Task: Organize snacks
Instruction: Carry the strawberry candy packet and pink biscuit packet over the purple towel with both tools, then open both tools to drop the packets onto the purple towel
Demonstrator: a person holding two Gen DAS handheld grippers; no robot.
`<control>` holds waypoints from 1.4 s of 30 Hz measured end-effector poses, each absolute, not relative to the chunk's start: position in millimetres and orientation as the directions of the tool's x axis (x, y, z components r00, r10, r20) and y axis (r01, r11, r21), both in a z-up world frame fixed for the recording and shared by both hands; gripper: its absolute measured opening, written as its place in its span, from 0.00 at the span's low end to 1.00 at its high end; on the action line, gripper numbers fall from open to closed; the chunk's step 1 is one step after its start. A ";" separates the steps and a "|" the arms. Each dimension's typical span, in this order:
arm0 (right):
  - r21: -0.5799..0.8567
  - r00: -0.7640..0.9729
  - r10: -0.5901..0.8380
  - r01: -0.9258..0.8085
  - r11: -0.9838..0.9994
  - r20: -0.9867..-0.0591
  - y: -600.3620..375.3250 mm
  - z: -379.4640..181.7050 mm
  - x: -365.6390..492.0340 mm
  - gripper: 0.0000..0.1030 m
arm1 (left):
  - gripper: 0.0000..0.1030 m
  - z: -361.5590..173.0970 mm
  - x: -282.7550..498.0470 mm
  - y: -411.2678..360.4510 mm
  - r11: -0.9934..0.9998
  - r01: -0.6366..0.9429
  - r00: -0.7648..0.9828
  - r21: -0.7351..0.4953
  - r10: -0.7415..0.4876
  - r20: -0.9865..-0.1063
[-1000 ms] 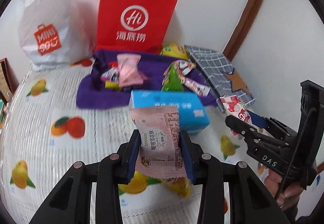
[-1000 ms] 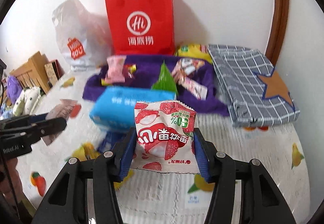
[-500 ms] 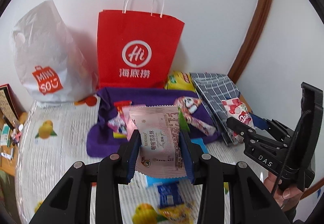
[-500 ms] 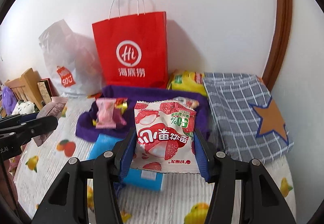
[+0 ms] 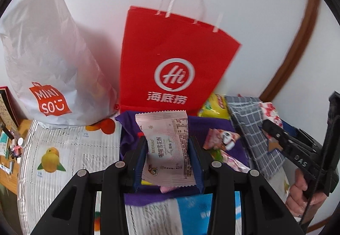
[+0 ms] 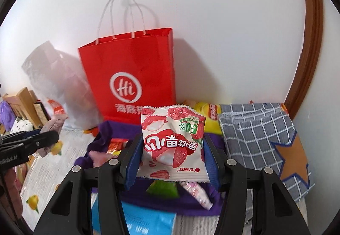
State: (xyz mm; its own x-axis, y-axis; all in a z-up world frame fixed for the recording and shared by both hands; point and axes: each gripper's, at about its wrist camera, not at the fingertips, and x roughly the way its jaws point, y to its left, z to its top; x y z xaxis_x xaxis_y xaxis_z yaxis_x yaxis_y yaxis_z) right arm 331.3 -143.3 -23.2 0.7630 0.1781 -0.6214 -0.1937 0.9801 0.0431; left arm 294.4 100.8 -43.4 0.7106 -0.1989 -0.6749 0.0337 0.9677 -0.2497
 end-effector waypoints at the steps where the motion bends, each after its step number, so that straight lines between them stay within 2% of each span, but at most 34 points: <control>1: 0.053 0.758 0.182 -0.192 0.980 -0.626 -145.5 -25.6 338.6 0.52 | 0.36 -46.9 304.3 101.6 0.968 0.025 0.708 -0.251 -0.194 -0.679; 10: 0.027 0.679 0.140 -0.174 0.984 -0.721 -156.3 -81.6 383.2 0.52 | 0.35 -97.5 352.1 89.7 0.971 0.014 0.637 -0.239 -0.193 -0.747; 16: 0.030 0.650 0.148 -0.189 0.982 -0.745 -156.4 -98.9 394.9 0.52 | 0.36 -120.8 358.8 82.0 0.972 0.041 0.591 -0.230 -0.209 -0.779; 26: -0.010 0.593 0.133 -0.232 0.973 -0.794 -140.2 -128.9 401.9 0.52 | 0.36 -135.2 369.4 81.6 0.967 0.044 0.549 -0.251 -0.233 -0.803; 42: -0.028 0.570 0.113 -0.233 0.972 -0.814 -141.9 -139.2 405.7 0.53 | 0.36 -147.1 375.0 66.1 0.965 0.073 0.516 -0.251 -0.252 -0.819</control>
State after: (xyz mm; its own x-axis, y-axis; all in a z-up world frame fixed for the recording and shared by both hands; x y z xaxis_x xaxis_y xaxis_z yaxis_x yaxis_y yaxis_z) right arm 405.7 -141.9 -139.2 0.5702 0.1135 -0.8137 -0.2335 0.9720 -0.0281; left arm 375.0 66.1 -147.1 0.5162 -0.2516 -0.8187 0.0728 0.9653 -0.2508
